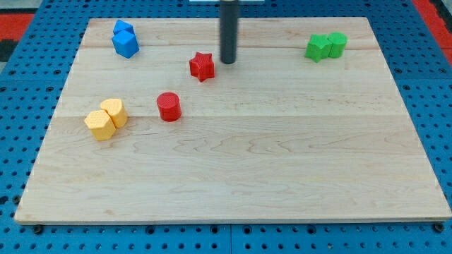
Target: Separate blue cube form the blue triangle
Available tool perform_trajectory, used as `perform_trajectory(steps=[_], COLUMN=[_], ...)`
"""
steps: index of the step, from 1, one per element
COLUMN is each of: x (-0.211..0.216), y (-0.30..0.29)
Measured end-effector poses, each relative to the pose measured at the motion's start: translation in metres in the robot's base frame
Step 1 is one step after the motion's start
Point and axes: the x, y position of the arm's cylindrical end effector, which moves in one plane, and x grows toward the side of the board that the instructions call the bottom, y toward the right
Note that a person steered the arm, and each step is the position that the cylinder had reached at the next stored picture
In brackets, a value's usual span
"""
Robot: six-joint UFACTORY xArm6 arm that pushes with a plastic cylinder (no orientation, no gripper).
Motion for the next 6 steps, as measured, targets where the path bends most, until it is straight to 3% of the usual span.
perform_trajectory(steps=[1, 2, 3, 4, 5, 6], x=[0.008, -0.005, -0.065, -0.085, -0.108, -0.108], y=[-0.045, -0.048, -0.055, -0.117, -0.089, -0.105])
